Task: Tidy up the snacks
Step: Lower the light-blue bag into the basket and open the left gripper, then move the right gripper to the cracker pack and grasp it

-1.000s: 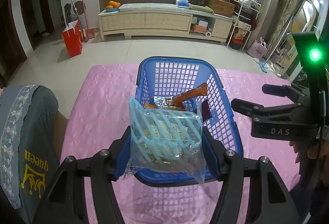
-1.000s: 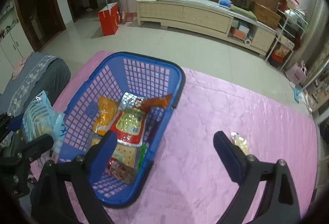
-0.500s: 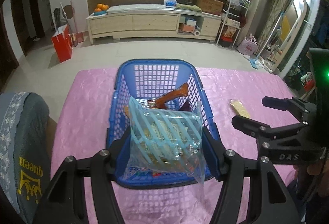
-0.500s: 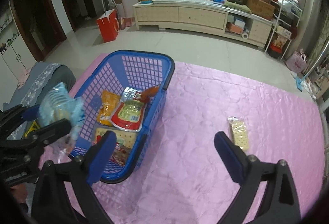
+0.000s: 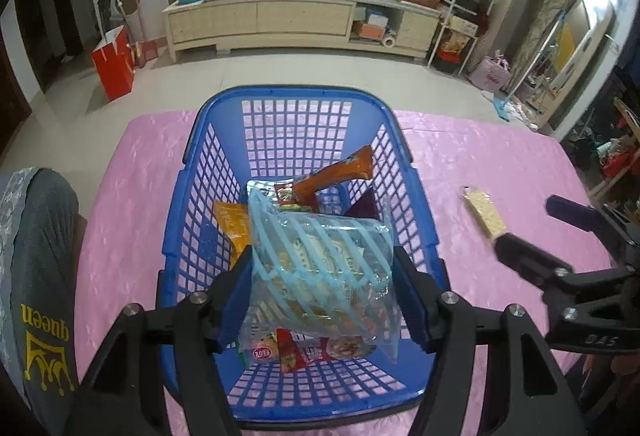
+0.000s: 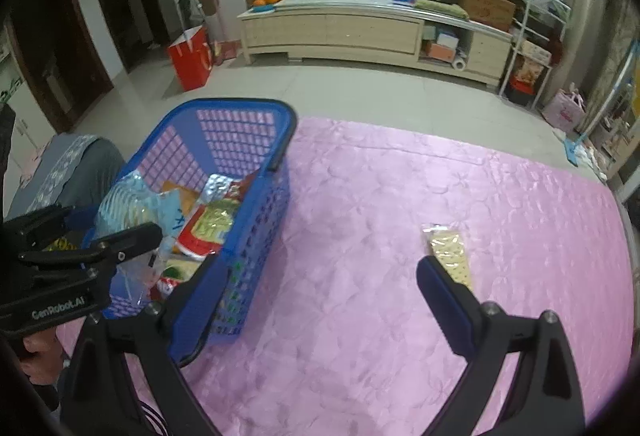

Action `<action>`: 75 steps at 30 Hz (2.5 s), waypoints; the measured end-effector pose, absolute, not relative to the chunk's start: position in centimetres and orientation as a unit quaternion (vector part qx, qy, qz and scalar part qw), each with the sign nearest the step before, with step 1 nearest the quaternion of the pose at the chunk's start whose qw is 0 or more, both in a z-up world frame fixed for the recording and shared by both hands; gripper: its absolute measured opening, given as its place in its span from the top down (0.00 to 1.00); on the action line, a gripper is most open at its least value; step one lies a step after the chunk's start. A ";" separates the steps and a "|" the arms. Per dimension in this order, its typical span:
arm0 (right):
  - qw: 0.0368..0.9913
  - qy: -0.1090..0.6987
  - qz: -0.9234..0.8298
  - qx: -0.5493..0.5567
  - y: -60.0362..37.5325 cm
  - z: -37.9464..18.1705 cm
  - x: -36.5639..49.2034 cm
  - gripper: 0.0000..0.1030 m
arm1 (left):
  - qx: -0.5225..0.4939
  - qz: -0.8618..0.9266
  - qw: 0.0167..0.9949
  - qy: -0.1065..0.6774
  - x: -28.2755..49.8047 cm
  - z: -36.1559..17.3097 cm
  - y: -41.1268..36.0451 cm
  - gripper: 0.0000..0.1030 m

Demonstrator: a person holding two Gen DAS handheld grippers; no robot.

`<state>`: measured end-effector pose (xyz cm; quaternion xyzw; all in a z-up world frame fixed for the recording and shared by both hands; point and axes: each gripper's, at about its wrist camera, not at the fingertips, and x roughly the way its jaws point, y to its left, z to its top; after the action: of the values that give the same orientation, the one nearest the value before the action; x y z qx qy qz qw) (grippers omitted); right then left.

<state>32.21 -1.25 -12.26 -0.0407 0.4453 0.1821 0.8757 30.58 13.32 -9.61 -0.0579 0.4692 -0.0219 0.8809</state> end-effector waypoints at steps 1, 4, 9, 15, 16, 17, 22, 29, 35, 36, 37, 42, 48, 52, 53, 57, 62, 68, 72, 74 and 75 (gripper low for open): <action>0.875 0.448 0.182 -0.039 -1.4 -12.4 32.3 0.05 | -0.059 -0.023 0.881 0.470 30.7 -9.7 13.3 0.37; 0.876 0.444 0.186 -0.030 -2.0 -12.3 32.0 0.05 | -0.055 -0.023 0.885 0.462 30.4 -9.5 13.5 0.32; 0.877 0.442 0.187 -0.029 -2.0 -11.5 31.1 0.05 | -0.046 -0.029 0.890 0.452 29.2 -8.2 13.3 0.28; 0.882 0.426 0.199 -0.032 -1.7 -9.2 29.2 0.05 | -0.028 -0.034 0.901 0.432 26.4 -6.0 12.6 0.24; 0.883 0.424 0.199 -0.033 -1.6 -8.9 28.9 0.05 | -0.025 -0.034 0.902 0.429 25.9 -5.6 12.4 0.24; 0.884 0.421 0.199 -0.035 -1.6 -8.5 28.5 0.05 | -0.023 -0.033 0.904 0.426 25.4 -5.2 12.3 0.24; 0.888 0.411 0.203 -0.038 -1.7 -7.0 26.9 0.05 | -0.024 -0.034 0.910 0.412 23.4 -3.5 12.1 0.24; 0.889 0.405 0.208 -0.039 -2.7 -5.8 25.6 0.05 | -0.023 -0.037 0.915 0.402 21.6 -2.2 11.0 0.24; 0.890 0.405 0.207 -0.034 -4.0 -5.7 25.3 0.05 | -0.010 -0.046 0.916 0.398 21.1 -1.5 8.9 0.23; 0.891 0.404 0.205 -0.033 -4.4 -5.7 25.3 0.05 | -0.010 -0.046 0.916 0.399 21.2 -1.4 8.6 0.23; 0.891 0.404 0.205 -0.032 -4.7 -5.7 25.3 0.05 | -0.010 -0.046 0.916 0.399 21.2 -1.5 8.3 0.23; 0.890 0.411 0.198 -0.022 -6.7 -6.0 25.7 0.05 | 0.004 -0.047 0.914 0.402 21.7 -1.6 6.5 0.18; 0.884 0.429 0.185 -0.007 -9.8 -7.1 27.5 0.00 | 0.018 -0.046 0.909 0.414 23.1 -2.3 3.9 0.18; 0.879 0.444 0.175 -0.010 -11.6 -8.5 29.0 0.00 | 0.026 -0.046 0.905 0.422 24.5 -2.9 2.1 0.18; 0.878 0.446 0.174 -0.010 -12.0 -8.8 29.3 0.00 | 0.027 -0.048 0.904 0.425 24.9 -3.1 1.6 0.18; 0.871 0.460 0.171 -0.006 -13.7 -10.2 30.9 0.00 | 0.038 -0.055 0.895 0.441 26.8 -4.4 -0.4 0.18; 0.860 0.475 0.188 -0.008 -15.4 -12.3 32.6 0.00 | 0.042 -0.073 0.886 0.457 29.2 -6.5 -2.2 0.18; 0.859 0.476 0.184 -0.037 -16.1 -15.1 34.1 0.00 | 0.061 -0.072 0.878 0.470 31.8 -9.8 -3.9 0.18; 0.849 0.490 0.193 -0.041 -15.9 -17.6 35.6 0.00 | 0.066 -0.068 0.870 0.485 32.8 -12.2 -4.6 0.18; 0.845 0.498 0.191 -0.045 -15.7 -18.7 36.5 0.00 | 0.072 -0.058 0.868 0.488 33.2 -13.4 -5.1 0.18; 0.843 0.502 0.191 -0.045 -15.6 -19.4 37.0 0.00 | 0.072 -0.056 0.867 0.489 33.4 -13.9 -5.3 0.18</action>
<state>36.95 -15.63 -19.36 -0.0450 0.5015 0.1914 0.8425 33.37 -5.33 -13.88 0.0722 0.4894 -0.0562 0.8672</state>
